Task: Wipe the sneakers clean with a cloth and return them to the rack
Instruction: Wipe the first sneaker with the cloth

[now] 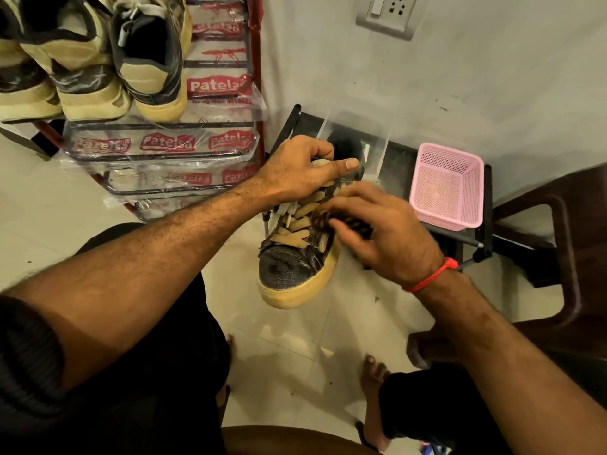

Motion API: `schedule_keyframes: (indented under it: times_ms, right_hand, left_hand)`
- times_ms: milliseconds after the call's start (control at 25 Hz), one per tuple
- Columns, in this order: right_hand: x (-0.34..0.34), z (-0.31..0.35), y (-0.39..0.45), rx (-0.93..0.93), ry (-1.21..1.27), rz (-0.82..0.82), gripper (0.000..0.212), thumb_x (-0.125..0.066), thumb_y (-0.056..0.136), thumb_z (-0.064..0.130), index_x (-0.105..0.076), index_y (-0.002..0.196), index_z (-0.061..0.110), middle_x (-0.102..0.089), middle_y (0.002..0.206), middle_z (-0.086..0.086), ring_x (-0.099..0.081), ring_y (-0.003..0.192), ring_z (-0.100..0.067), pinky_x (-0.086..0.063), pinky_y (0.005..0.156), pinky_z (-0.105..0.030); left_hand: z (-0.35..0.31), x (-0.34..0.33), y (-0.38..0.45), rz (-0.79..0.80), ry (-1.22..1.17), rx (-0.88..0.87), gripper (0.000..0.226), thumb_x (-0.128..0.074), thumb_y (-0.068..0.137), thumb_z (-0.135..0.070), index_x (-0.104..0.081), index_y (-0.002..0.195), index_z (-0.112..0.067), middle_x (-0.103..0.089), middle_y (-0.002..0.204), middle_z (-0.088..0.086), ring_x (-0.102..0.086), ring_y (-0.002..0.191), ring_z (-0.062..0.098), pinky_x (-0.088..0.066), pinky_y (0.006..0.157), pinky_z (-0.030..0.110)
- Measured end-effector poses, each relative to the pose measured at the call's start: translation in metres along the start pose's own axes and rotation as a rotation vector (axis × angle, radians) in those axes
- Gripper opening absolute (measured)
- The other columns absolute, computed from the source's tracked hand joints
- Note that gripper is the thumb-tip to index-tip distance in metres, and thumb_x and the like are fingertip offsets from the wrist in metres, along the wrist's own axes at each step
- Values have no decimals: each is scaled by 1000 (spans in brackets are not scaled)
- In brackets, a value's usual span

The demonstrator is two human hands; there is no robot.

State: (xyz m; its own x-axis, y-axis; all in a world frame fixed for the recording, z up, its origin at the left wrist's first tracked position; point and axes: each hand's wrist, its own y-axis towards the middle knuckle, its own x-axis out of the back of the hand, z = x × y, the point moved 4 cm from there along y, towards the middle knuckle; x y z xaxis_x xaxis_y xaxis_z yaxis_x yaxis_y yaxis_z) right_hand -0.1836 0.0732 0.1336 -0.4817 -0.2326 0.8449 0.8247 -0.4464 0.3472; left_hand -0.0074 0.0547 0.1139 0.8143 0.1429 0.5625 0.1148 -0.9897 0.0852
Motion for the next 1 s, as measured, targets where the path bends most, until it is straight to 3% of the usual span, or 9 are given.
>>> schedule_keyframes:
  times_ms: [80, 240, 440, 560, 640, 720, 880, 1000]
  right_hand:
    - [8, -8, 1, -40, -37, -49, 33, -57, 95, 27, -68, 119, 8, -62, 114, -9, -62, 99, -21, -59, 81, -40]
    - [-17, 20, -12, 84, 18, 244, 35, -53, 94, 36, -68, 118, 15, -60, 115, -1, -61, 100, -17, -59, 80, -37]
    - [3, -21, -5, -189, -63, 15, 29, -59, 95, 30, -67, 119, 17, -59, 114, -3, -58, 100, -15, -57, 82, -37]
    - [15, -40, -10, -394, -51, -137, 25, -65, 95, 22, -68, 118, 15, -60, 112, -7, -54, 99, -13, -49, 88, -18]
    - [24, -40, -9, -415, 51, -228, 23, -65, 97, 24, -70, 117, 14, -63, 109, -6, -56, 98, -10, -41, 85, -6]
    - [22, -29, -4, -337, 159, -210, 26, -64, 97, 24, -70, 120, 13, -64, 110, -6, -58, 100, -10, -43, 87, -8]
    - [0, -19, -4, -305, 173, -64, 47, -64, 93, 31, -59, 135, 12, -60, 121, -6, -59, 109, -16, -52, 97, -30]
    - [-2, -13, -4, -236, 174, -77, 35, -69, 92, 19, -67, 126, 11, -62, 115, -6, -60, 105, -15, -53, 95, -31]
  left_hand:
    - [1, 1, 2, -38, 1, 8, 51, -69, 93, -48, -60, 70, -3, -49, 59, -3, -44, 53, 4, -37, 50, 13]
    - [8, -2, 0, -18, 71, 63, 49, -70, 91, -51, -56, 64, -12, -45, 55, -6, -40, 48, 3, -34, 47, 12]
    - [8, 10, 6, -128, -1, 60, 50, -70, 91, -51, -50, 61, -17, -44, 56, -2, -43, 53, 11, -39, 53, 27]
    - [9, 10, 6, -103, -10, 68, 48, -70, 91, -52, -55, 62, -16, -48, 56, -6, -47, 54, 9, -43, 54, 25]
    - [10, 6, 4, -81, 2, 66, 49, -70, 92, -50, -59, 65, -10, -46, 55, -6, -45, 52, 5, -40, 53, 17]
    - [9, 2, 4, -88, 9, 59, 52, -70, 92, -49, -61, 68, -4, -45, 56, -3, -42, 52, 5, -36, 51, 12]
    - [4, 4, 4, -155, -10, 73, 49, -69, 92, -49, -60, 67, -7, -47, 58, 1, -44, 55, 11, -36, 48, 16]
    - [6, 10, 3, -251, 33, 124, 52, -69, 93, -51, -56, 63, -10, -47, 58, 3, -43, 54, 12, -37, 51, 28]
